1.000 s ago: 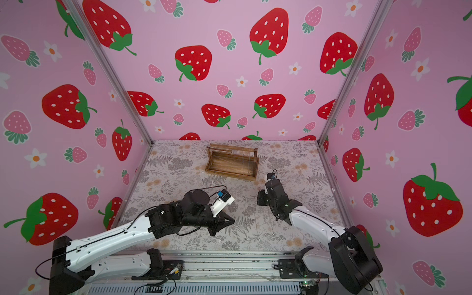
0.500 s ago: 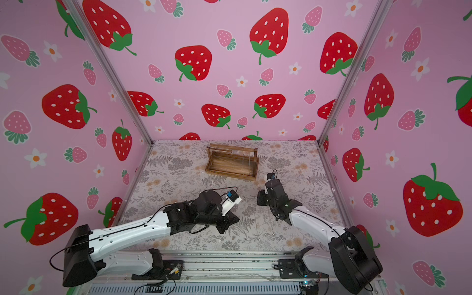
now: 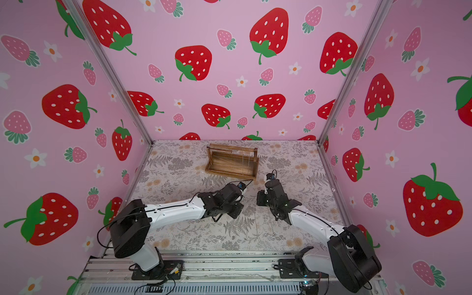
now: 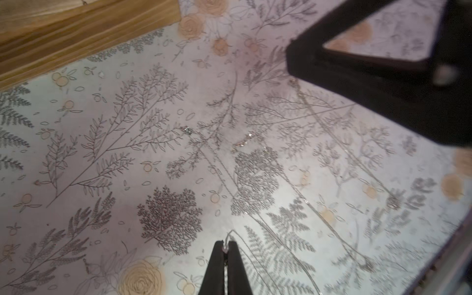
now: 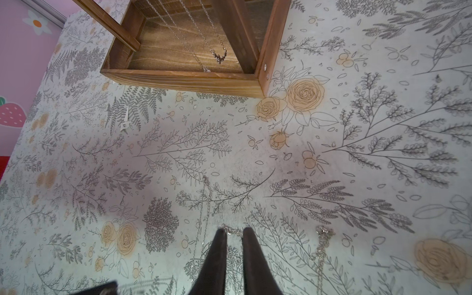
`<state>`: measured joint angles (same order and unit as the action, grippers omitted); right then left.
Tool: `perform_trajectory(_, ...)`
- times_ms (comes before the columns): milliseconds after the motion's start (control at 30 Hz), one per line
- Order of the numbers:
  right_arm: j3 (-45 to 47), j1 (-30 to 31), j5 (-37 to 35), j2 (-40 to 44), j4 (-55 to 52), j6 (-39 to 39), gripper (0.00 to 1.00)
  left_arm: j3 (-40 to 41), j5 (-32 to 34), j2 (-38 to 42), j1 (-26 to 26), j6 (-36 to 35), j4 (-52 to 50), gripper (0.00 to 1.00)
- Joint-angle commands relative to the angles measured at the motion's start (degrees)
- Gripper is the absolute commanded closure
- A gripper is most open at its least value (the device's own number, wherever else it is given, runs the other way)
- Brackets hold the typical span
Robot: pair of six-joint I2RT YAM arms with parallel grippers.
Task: Take the necklace off the jewelry display stand
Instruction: Place the necklace at the center of the board.
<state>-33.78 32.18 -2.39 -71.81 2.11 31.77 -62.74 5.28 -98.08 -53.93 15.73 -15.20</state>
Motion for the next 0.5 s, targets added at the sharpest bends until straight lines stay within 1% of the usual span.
perform_trajectory(0,-0.7,-0.2,0.4,-0.5,-1.0,0.2,0.85,-3.7,3.8,-3.6,1.8,0.1,-1.9,1.00)
perform_trajectory(100,-0.6,-0.2,0.4,-0.2,-0.9,0.2,0.85,-4.5,3.3,-6.2,3.5,-0.1,-1.4,1.00)
perform_trajectory(233,-0.5,-0.2,0.6,-0.3,-0.7,0.3,0.85,-4.7,2.0,-7.8,4.9,0.0,0.3,1.00)
perform_trajectory(467,-0.6,-0.2,0.6,-0.5,-0.7,0.2,0.85,-6.2,1.9,-10.5,6.0,-0.2,0.8,1.00)
